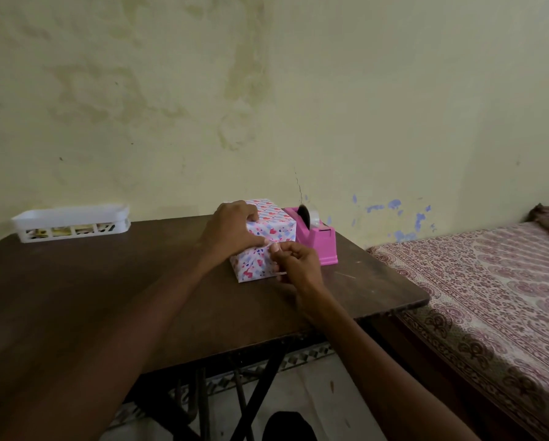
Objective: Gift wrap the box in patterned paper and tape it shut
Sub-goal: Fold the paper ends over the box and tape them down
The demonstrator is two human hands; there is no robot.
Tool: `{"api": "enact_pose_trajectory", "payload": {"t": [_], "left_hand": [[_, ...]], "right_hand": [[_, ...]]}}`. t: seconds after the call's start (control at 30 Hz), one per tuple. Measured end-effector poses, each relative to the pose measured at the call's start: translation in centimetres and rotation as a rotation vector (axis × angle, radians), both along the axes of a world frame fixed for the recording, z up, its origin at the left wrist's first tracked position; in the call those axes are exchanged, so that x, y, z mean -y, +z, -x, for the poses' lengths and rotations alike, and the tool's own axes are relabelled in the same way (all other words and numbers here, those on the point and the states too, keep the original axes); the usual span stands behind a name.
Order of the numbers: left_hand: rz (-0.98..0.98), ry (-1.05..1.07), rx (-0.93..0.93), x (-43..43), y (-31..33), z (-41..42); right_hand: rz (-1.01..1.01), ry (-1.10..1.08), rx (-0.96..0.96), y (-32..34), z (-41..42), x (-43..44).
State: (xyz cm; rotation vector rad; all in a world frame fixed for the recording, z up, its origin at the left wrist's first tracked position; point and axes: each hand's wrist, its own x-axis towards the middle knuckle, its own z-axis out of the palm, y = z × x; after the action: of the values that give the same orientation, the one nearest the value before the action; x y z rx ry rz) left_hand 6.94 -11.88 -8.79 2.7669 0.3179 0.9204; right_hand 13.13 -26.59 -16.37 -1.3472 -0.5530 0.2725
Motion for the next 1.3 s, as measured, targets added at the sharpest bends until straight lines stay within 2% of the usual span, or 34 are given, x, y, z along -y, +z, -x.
{"api": "enact_pose_trajectory", "payload": {"t": [0.23,0.4,0.87,1.3], "left_hand": [[0.004,-0.021,0.021,-0.3,0.0,0.0],[0.003,-0.026,0.031,-0.2,0.0,0.1],[-0.047,-0.031,-0.057,0.1,0.8,0.7],[-0.089,-0.021,-0.128,0.4,1.5,0.8]], "right_hand": [[-0.100,-0.061,-0.137,0.1,0.1,-1.4],[-0.043,-0.119,-0.122,0.1,-0.1,-1.9],[0.192,-0.398,0.056,0.5,-0.8,-2.9],[0.343,-0.402,0.275,0.5,-1.2,-2.3]]}}
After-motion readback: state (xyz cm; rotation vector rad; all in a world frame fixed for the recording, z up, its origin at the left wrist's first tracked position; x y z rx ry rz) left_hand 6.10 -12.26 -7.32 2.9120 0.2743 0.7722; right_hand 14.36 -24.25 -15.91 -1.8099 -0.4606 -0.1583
